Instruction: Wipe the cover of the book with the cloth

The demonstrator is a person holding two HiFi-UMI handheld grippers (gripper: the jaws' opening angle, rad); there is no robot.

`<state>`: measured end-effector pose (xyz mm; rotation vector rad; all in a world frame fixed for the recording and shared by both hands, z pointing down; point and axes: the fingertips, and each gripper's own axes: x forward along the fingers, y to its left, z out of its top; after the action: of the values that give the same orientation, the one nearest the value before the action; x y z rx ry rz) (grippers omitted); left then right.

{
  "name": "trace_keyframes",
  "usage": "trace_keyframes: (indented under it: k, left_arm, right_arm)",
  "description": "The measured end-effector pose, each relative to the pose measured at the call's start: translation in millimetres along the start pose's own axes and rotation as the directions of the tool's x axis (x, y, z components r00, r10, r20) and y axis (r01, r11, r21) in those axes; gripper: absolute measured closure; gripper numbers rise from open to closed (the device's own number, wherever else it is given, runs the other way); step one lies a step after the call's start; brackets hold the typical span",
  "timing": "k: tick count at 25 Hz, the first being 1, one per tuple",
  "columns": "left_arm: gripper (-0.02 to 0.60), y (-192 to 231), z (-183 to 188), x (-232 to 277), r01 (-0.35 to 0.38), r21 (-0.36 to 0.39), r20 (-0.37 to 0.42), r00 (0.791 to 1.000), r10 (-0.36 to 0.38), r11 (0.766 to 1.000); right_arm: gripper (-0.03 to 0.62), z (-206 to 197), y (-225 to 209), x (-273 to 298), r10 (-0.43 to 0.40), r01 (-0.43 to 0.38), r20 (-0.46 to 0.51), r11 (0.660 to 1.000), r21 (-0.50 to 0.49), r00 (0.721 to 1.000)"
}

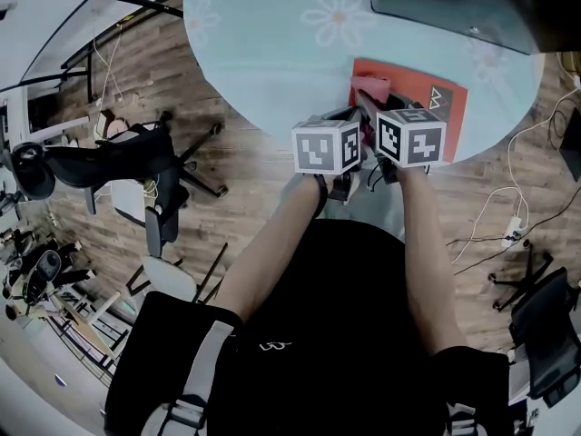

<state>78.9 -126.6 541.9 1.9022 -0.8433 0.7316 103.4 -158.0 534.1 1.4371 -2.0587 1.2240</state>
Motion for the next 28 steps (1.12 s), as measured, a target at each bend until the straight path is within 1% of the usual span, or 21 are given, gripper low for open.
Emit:
trace_keyframes:
  k: [2,5,9,12,19,22,28]
  left_arm:
    - [0.569,-4,-1,3,-0.005,-0.018,0.004,1.0,0.005,1.0]
    - [0.568,-14,-2,11,-0.003,-0.025,-0.001,1.0,0.003,1.0]
    - [0.569,-32,-4,20,0.002,-0.049,-0.003,1.0,-0.002,0.999]
    - [0.568,-43,-6,26,0.001,-0.061,0.008,1.0,-0.001,0.998]
    - [0.569,-67,-11,39,0.011,-0.117,0.042,0.999,-0.006,0.993]
    - [0.569,-80,-14,45,0.022,-0.116,0.041,0.999,-0.017,0.993]
    - [0.569,-110,-21,59,0.028,-0.091,0.033,0.999,-0.026,0.995]
  right_arm:
    - [0.494,-1,-5,-2,-0.008,0.008,-0.002,1.0,0.009,1.0]
    - [0.494,-1,-17,-10,-0.018,0.018,0.004,0.999,0.026,1.0]
    - [0.493,-1,-31,-24,-0.019,0.019,0.009,0.999,0.026,1.0]
    - [0.494,-1,-42,-31,-0.018,0.018,0.004,0.999,0.027,1.0]
    - [0.494,-6,-65,-49,-0.009,0.009,-0.011,1.0,0.011,1.0]
    - [0.494,-9,-75,-59,-0.014,0.015,-0.008,1.0,0.015,1.0]
    - [0.494,-14,-100,-81,-0.021,0.021,0.002,0.999,0.026,1.0]
